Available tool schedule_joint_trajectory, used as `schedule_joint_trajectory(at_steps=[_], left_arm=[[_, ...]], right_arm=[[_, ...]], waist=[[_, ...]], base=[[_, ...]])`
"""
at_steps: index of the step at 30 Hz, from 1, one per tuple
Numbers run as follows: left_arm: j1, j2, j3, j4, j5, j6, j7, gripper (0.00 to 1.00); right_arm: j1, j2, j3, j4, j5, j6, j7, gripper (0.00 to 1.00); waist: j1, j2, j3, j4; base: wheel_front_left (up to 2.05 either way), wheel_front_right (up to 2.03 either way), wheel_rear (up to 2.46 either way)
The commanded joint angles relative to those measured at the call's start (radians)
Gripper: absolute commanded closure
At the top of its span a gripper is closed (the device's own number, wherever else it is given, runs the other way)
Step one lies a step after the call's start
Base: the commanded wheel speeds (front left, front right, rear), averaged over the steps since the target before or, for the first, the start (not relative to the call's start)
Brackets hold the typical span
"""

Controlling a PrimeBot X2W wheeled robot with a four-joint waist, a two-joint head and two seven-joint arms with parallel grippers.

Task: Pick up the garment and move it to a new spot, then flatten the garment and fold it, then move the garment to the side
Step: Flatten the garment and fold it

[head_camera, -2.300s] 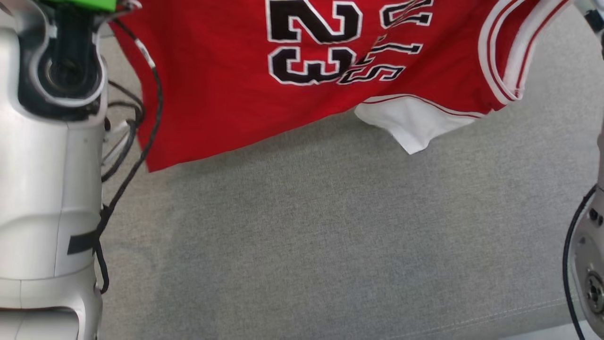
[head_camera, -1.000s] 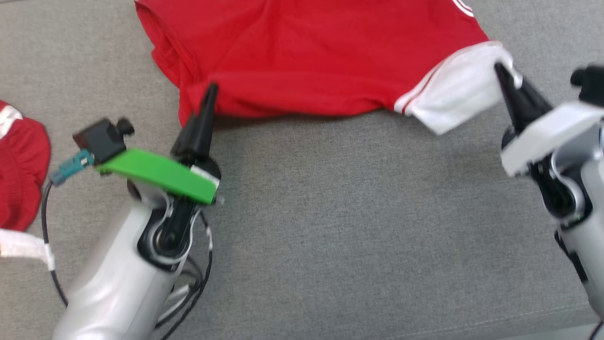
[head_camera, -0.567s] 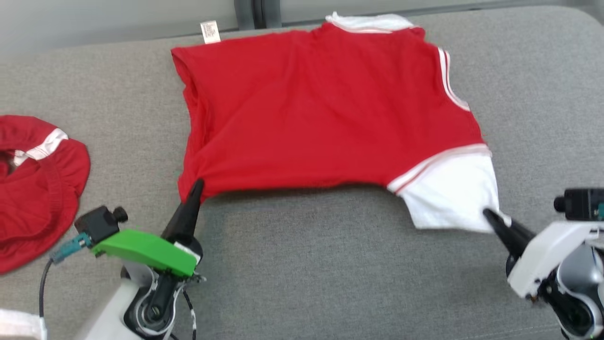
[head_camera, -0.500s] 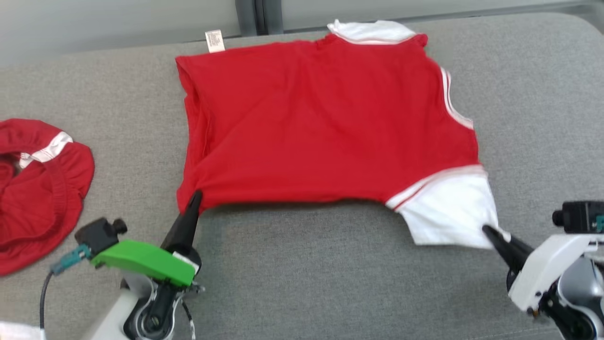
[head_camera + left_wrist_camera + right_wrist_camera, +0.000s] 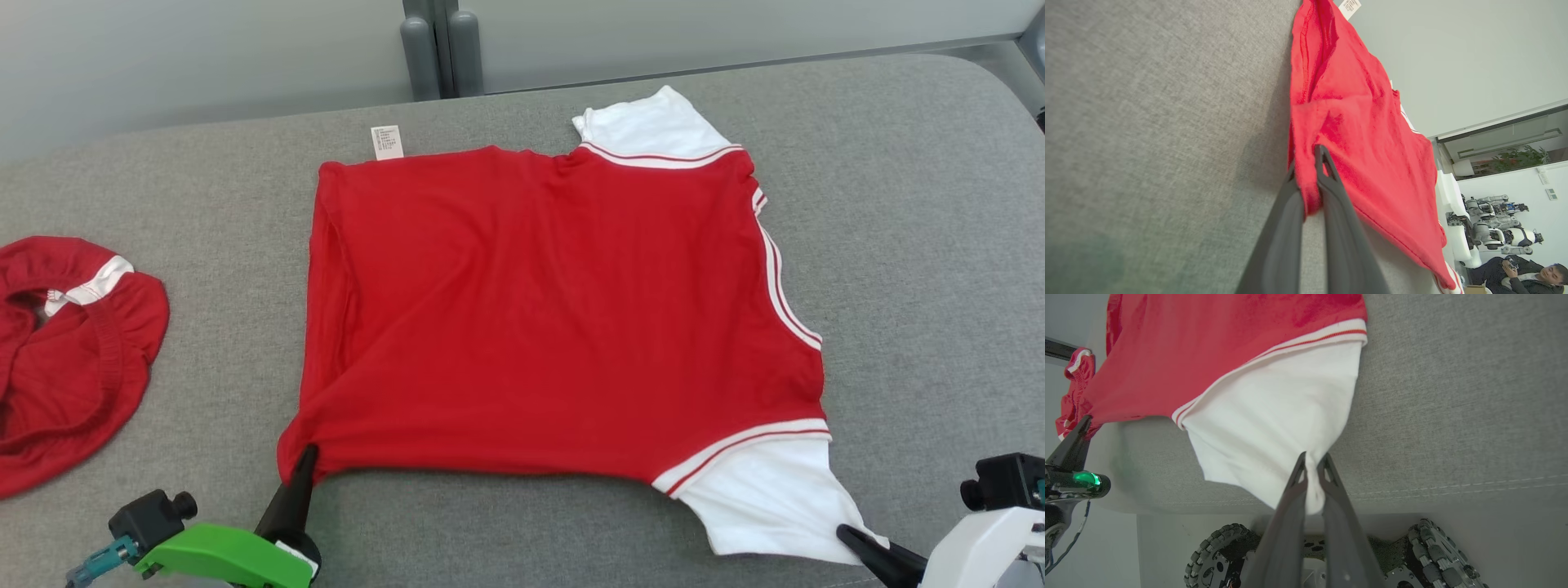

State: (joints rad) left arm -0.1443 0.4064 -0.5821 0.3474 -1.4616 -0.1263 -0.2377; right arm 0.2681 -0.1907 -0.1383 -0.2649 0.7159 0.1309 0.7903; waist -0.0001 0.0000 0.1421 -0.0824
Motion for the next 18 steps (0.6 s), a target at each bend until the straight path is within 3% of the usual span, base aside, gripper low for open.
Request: schedule_joint_trajectory(at_steps=[1, 9, 18], left_arm=[[0.023, 0.024, 0.002, 0.006, 0.022, 0.016, -0.006, 1.00], [0.107, 0.037, 0.022, -0.060, 0.032, 0.053, -0.019, 1.00], [0.068, 0.025, 0.015, -0.162, 0.037, 0.071, 0.006, 1.00]], right_arm=[[0.027, 0.013, -0.018, -0.018, -0.014, 0.000, 0.026, 1.00], [0.020, 0.073, -0.057, -0.104, -0.057, 0.000, 0.050, 1.00], [-0.087, 0.041, -0.045, -0.093, -0.062, 0.000, -0.010, 1.00]], waist=[[0.0001, 0.0000, 0.000, -0.001], [0.0001, 0.0000, 0.004, -0.005], [0.0001, 0.0000, 0.008, 0.015]], base=[[0.00, 0.00, 0.00], [0.00, 0.00, 0.00], [0.00, 0.00, 0.00]])
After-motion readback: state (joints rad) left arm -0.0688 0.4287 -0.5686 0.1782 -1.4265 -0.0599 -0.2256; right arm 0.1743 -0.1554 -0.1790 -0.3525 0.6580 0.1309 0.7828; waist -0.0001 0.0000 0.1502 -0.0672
